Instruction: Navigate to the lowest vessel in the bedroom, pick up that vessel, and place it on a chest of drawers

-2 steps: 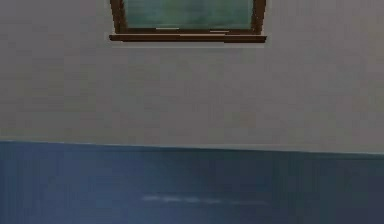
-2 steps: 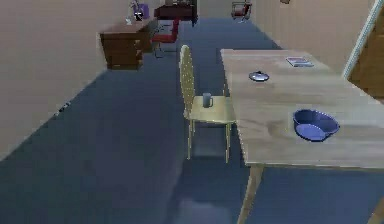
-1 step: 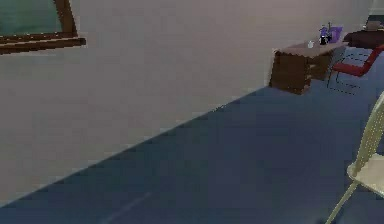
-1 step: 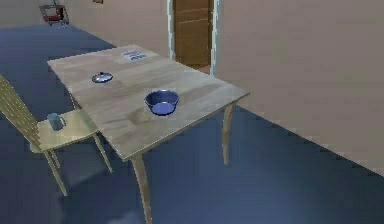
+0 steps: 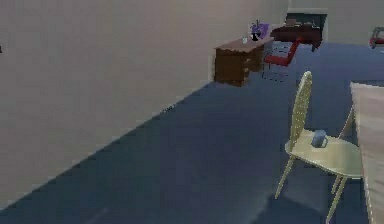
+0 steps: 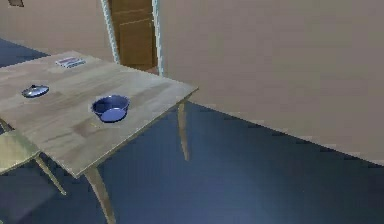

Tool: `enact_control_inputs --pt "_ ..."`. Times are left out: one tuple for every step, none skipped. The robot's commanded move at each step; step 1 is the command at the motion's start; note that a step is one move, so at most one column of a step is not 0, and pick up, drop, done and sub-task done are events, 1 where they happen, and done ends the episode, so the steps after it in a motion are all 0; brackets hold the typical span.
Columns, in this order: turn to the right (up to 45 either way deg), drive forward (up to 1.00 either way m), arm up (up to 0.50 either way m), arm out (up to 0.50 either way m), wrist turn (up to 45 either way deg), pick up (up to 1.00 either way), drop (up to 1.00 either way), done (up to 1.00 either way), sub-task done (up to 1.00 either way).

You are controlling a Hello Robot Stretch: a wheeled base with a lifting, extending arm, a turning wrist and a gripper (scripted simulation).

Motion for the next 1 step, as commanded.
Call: enact_control_inputs --pt "0.0 1.0 0.0 0.0 0.0 0.0 0.0 0.0 0.0"
